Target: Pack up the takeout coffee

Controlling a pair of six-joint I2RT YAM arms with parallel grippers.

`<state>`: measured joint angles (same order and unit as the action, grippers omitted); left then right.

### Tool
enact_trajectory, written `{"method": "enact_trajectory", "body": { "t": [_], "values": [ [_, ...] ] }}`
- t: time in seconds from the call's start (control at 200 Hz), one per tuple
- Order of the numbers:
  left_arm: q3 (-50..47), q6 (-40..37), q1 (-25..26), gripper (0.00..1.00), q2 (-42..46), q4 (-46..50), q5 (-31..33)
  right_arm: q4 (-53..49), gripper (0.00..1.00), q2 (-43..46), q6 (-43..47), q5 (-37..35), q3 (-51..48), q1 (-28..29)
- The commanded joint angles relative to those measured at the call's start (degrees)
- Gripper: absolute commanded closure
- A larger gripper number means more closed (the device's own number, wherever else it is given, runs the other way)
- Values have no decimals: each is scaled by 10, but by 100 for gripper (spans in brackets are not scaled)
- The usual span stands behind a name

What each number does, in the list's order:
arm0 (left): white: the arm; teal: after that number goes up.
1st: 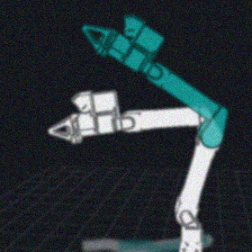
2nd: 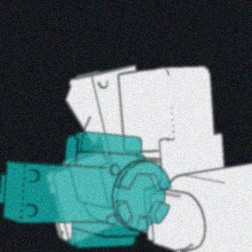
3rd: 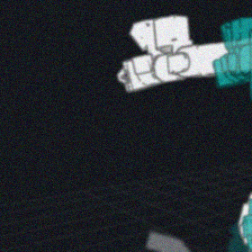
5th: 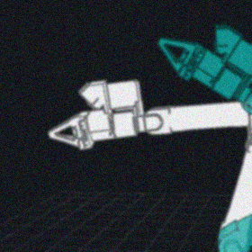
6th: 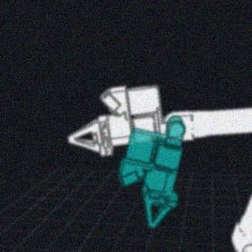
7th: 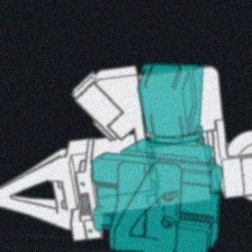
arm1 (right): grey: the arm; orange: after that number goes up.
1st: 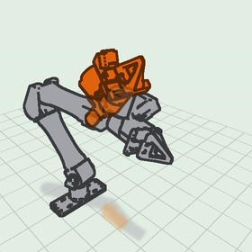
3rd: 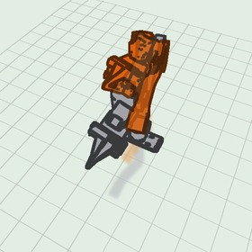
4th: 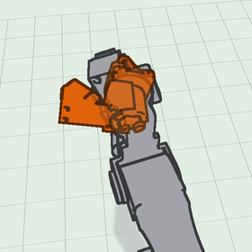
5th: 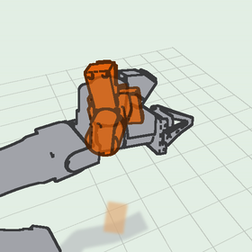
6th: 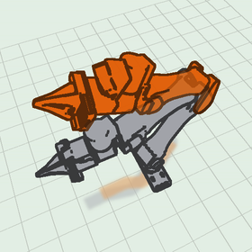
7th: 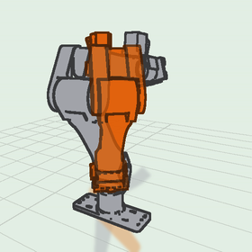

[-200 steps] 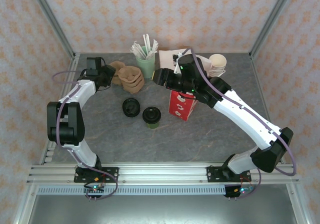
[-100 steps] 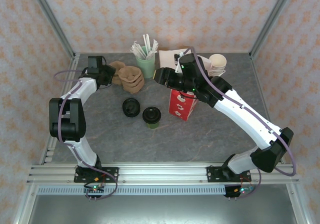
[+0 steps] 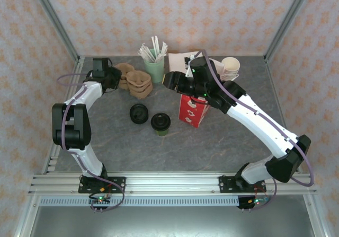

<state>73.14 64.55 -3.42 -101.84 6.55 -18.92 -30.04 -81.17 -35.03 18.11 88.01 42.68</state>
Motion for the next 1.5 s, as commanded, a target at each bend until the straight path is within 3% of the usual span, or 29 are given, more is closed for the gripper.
{"method": "enact_trajectory", "body": {
  "t": [0.0, 0.631, 1.026, 1.251, 1.491],
  "values": [
    [23, 10, -5, 88, 13, -15, 9, -7, 44, 18, 7, 6, 8, -4],
    [104, 38, -4, 95, 63, 14, -16, 12, 44, 35, -5, 37, 0, -15],
    [191, -71, -2, 99, 177, 148, -67, 16, 43, 80, 19, 55, 5, -39],
    [223, -169, 3, 98, 240, 218, -154, 69, 45, 126, 26, 135, -31, -100],
    [203, -203, 18, 98, 303, 189, -238, 131, 46, 149, 16, 247, -59, -145]
  ]
}}
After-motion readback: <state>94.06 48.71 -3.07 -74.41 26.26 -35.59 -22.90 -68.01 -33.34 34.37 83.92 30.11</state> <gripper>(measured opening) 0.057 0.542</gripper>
